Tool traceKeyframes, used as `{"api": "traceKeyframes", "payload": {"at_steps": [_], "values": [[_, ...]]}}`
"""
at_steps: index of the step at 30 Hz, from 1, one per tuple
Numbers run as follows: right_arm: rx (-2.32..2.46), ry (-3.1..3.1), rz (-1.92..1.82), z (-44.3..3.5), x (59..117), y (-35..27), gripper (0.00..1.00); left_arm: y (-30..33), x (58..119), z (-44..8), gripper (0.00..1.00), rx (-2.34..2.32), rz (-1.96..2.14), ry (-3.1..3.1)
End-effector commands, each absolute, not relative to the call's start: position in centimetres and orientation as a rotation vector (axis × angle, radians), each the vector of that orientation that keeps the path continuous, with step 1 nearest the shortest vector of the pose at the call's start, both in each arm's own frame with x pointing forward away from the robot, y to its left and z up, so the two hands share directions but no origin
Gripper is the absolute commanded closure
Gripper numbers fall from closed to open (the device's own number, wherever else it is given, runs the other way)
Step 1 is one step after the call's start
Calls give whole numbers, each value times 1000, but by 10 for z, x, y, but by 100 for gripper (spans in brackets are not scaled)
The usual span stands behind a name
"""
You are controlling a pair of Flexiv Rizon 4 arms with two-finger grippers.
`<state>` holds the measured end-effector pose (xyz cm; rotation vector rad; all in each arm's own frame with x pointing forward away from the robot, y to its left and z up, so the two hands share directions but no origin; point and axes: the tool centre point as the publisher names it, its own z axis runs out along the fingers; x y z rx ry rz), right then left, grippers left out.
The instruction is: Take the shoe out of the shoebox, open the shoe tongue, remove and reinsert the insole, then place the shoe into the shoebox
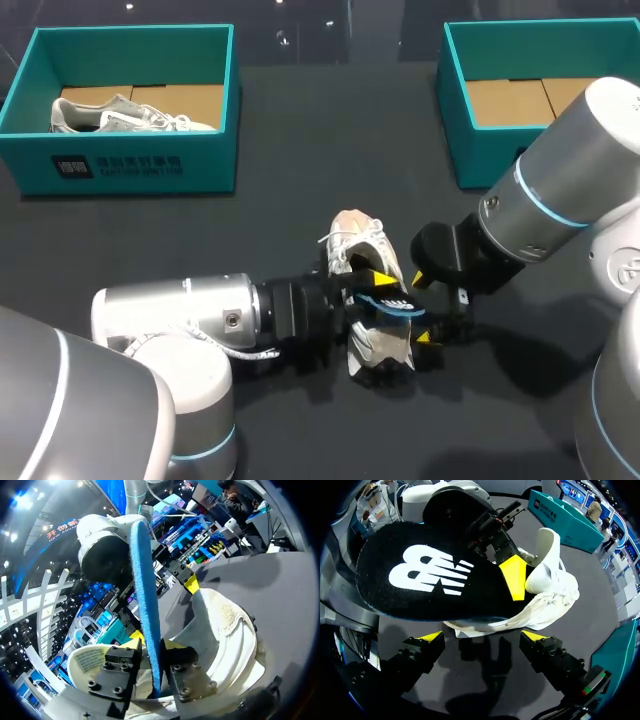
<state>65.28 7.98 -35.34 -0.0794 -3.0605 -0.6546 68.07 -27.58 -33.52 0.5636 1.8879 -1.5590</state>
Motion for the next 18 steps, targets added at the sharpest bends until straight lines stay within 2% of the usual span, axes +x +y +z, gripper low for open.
{"api": "traceKeyframes", "payload": {"at_steps": [1,12,14,17,18], "values": [[-81,-3064,-653,-354,651,80,0,-266,673,-323,63,573,-1595,1903],[-81,-3064,-653,-354,651,80,0,-268,651,-303,62,609,-1606,1905],[-81,-3064,-653,-354,651,80,0,-270,649,-302,68,621,-1605,1912],[-81,-3064,-653,-354,651,80,0,-276,651,-308,95,642,-1593,1931],[-81,-3064,-653,-354,651,80,0,-278,651,-311,100,650,-1589,1937]]}}
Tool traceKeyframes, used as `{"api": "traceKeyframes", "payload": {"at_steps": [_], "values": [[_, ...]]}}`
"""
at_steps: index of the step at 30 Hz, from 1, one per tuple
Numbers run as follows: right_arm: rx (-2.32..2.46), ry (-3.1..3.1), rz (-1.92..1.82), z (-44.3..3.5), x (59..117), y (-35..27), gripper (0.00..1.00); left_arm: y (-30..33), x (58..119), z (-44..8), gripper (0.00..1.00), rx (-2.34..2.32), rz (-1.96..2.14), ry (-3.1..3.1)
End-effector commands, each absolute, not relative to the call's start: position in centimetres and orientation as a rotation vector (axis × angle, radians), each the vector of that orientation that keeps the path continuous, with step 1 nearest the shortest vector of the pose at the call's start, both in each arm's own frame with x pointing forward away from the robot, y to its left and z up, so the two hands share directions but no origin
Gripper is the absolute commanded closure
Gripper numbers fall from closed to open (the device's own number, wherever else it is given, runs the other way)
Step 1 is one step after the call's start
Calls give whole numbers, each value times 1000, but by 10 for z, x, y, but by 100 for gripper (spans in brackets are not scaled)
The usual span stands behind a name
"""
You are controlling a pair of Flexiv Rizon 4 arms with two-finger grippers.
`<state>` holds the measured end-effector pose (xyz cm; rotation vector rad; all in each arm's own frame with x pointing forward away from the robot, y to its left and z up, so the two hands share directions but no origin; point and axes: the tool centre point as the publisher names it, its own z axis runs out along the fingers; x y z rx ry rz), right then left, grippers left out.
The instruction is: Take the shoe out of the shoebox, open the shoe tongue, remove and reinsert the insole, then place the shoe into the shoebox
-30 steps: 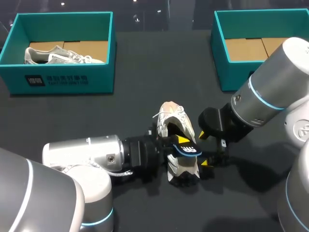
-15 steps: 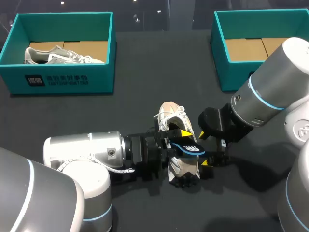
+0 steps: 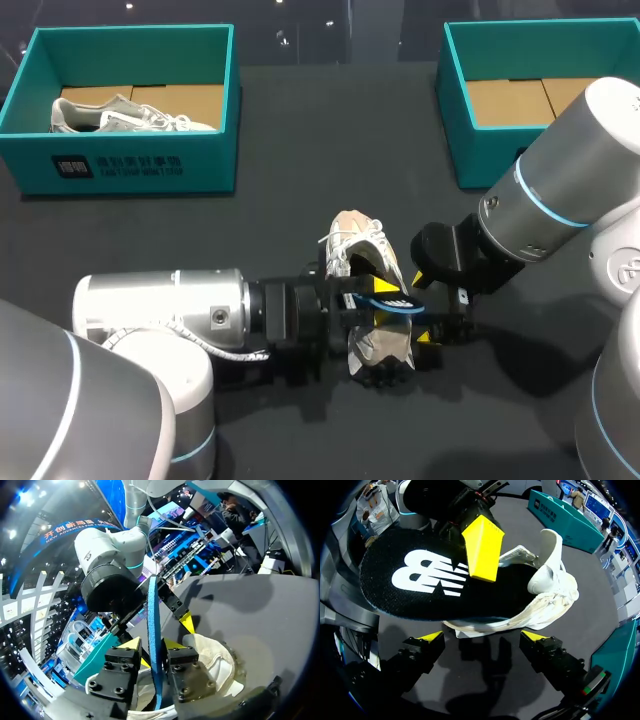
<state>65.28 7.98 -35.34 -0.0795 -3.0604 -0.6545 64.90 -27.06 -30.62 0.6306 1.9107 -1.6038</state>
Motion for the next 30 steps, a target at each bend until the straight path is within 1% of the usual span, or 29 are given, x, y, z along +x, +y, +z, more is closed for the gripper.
{"api": "traceKeyframes", "payload": {"at_steps": [1,20,28,29,30], "values": [[-81,-3064,-653,-354,651,80,0,-280,652,-314,100,657,-1587,1944],[-81,-3064,-653,-354,651,80,0,-274,683,-352,100,676,-1424,1926],[-81,-3064,-653,-354,651,80,0,-268,680,-345,100,654,-1456,1942],[-81,-3064,-653,-354,651,80,0,-268,679,-342,96,654,-1467,1941],[-81,-3064,-653,-354,651,80,0,-267,677,-339,85,653,-1484,1940]]}}
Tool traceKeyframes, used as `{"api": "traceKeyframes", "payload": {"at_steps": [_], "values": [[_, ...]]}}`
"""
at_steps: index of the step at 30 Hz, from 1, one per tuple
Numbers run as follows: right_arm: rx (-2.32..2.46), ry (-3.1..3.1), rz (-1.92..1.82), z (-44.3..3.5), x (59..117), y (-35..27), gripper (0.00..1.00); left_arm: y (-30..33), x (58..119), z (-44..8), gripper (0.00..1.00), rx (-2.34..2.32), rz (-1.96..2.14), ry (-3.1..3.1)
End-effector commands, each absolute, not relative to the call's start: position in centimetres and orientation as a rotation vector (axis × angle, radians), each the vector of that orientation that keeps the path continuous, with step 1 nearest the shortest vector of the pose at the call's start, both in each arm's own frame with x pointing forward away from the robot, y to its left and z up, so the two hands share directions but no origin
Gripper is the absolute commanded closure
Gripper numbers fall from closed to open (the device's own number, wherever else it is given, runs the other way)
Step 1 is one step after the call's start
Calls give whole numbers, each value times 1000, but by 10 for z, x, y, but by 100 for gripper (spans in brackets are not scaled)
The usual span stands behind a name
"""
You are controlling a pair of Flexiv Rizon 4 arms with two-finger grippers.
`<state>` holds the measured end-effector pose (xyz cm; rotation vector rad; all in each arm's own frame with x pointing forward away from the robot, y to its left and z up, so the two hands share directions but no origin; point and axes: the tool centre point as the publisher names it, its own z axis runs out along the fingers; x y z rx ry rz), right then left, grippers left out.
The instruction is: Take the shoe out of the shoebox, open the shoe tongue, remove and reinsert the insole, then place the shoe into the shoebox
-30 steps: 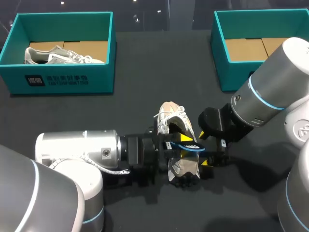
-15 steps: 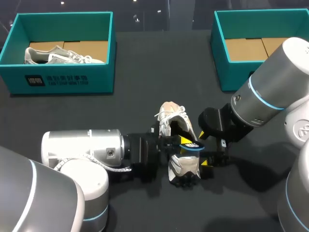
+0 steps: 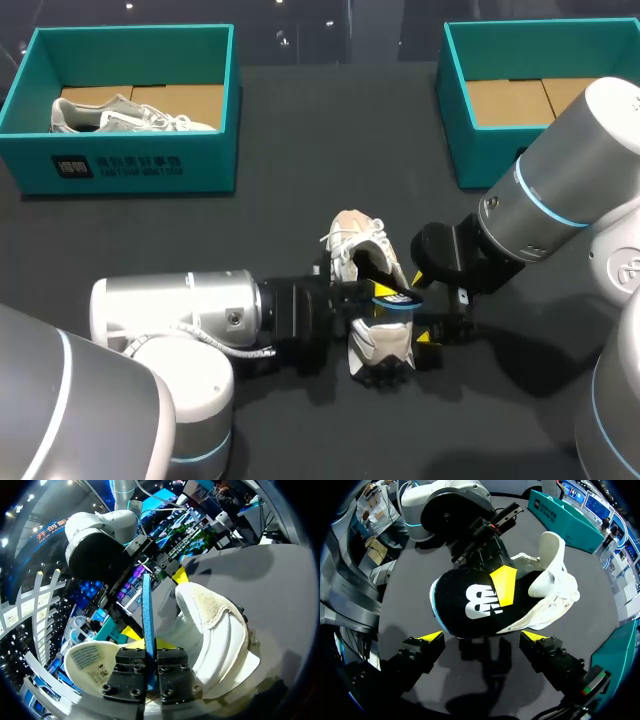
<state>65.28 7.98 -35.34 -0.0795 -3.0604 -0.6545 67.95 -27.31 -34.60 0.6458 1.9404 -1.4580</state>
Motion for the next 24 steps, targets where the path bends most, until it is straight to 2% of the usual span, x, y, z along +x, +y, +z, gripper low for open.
{"api": "traceKeyframes", "payload": {"at_steps": [1,5,10,14,16,17,18,19,20,21,24], "values": [[-81,-3064,-653,-354,651,80,0,-266,675,-336,79,653,-1493,1940],[-81,-3064,-653,-354,651,80,0,-263,665,-323,63,667,-1562,1951],[-81,-3064,-653,-354,651,80,0,-263,651,-309,66,687,-1596,1946],[-81,-3064,-653,-354,651,80,0,-265,645,-306,63,707,-1592,1945],[-81,-3064,-653,-354,651,80,0,-267,644,-306,66,714,-1591,1949],[-81,-3064,-653,-354,651,80,0,-269,645,-309,71,718,-1584,1955],[-81,-3064,-653,-354,651,80,0,-271,646,-311,78,720,-1582,1962],[-81,-3064,-653,-354,651,80,0,-272,646,-313,90,723,-1575,1967],[-81,-3064,-653,-354,651,80,0,-274,646,-315,96,725,-1569,1970],[-81,-3064,-653,-354,651,80,0,-275,647,-318,100,728,-1567,1974],[-81,-3064,-653,-354,651,80,0,-278,648,-325,100,746,-1534,1968]]}}
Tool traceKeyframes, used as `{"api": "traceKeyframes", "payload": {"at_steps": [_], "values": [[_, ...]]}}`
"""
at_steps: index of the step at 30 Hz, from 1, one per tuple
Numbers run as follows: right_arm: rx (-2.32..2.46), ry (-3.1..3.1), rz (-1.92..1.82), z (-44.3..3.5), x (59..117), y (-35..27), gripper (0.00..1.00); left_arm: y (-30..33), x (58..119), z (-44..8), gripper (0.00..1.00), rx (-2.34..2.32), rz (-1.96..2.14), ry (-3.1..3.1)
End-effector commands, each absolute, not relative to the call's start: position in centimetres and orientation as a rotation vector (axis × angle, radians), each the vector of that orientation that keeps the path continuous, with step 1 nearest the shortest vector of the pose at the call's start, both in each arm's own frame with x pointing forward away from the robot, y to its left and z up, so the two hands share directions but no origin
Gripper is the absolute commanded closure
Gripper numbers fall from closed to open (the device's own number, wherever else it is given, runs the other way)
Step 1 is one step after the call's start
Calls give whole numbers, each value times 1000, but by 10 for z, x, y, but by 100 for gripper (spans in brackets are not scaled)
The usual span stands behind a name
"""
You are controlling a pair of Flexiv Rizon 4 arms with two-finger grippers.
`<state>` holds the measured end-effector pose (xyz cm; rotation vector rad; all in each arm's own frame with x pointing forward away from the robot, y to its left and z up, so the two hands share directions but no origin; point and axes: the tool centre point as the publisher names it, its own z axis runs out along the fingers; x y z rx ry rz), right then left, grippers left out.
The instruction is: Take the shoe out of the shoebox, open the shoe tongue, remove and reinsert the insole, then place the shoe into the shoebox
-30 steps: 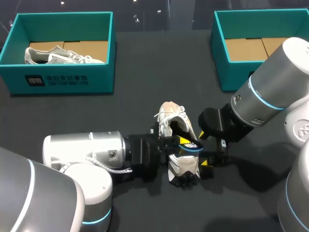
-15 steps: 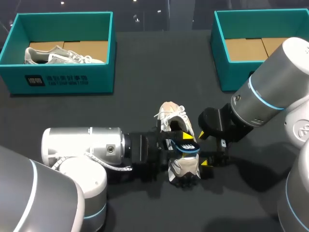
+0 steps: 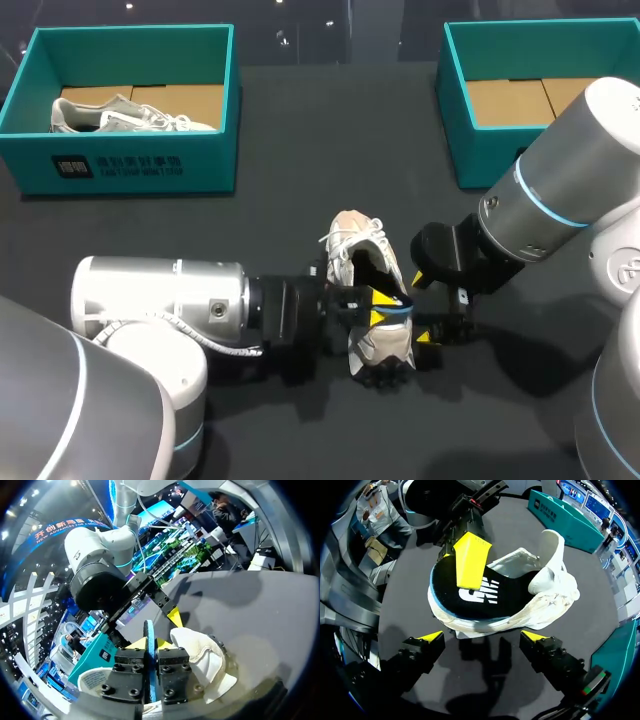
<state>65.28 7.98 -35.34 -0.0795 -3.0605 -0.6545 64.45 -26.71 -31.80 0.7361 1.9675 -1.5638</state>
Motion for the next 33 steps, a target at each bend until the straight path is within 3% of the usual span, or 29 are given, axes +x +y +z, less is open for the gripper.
{"api": "traceKeyframes", "payload": {"at_steps": [1,18,21,24,33], "values": [[-81,-3064,-653,-354,651,80,0,-279,649,-326,100,751,-1534,1967],[-81,-3064,-653,-354,651,80,0,-270,674,-346,100,683,-1428,2012],[-81,-3064,-653,-354,651,80,0,-268,670,-338,79,676,-1471,2018],[-81,-3064,-653,-354,651,80,0,-266,666,-330,74,667,-1508,2024],[-81,-3064,-653,-354,651,80,0,-266,651,-316,80,688,-1549,2036]]}}
